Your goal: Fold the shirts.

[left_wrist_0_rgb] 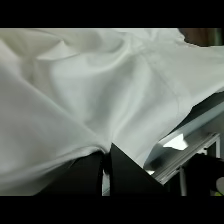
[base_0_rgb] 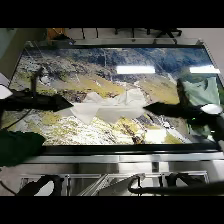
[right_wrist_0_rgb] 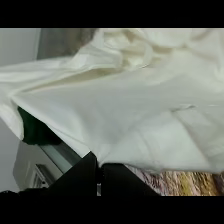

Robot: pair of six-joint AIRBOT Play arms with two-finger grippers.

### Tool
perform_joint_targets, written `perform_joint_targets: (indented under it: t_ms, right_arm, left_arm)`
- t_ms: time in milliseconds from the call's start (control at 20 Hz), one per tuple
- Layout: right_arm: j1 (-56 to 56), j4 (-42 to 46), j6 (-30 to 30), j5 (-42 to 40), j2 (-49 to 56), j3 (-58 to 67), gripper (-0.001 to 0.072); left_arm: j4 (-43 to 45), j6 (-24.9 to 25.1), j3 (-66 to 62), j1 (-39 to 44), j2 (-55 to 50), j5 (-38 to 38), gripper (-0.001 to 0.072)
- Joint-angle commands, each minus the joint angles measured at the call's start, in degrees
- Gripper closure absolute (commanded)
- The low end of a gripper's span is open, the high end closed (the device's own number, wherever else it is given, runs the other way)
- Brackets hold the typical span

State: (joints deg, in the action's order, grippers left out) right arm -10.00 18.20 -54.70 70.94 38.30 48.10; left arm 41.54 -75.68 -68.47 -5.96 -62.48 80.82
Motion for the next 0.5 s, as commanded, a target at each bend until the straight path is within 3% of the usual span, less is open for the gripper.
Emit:
perform_joint_targets:
  t_ms: [0,100,250,450]
  right_arm:
    - [-6.97,-5.03,-2.32,8.11,-4.46,15.32,0.0691]
    - [-6.93,-7.72,-2.29,8.44,-4.66,25.24,0.0691]
    - [-6.93,-8.66,-2.36,7.61,-4.63,38.29,0.0691]
    - [-6.93,-7.13,-2.38,9.40,-4.48,40.98,0.0691]
  left_arm:
    - [-14.80,-0.68,-7.89,-3.78,8.35,0.81,0.0693]
    - [-20.76,-0.66,-13.11,-4.28,12.81,-1.33,0.0692]
    - [-20.04,-0.68,-19.15,-4.09,17.75,-3.43,0.0692]
    - [-20.02,-0.66,-16.76,-4.07,20.55,-3.15,0.0692]
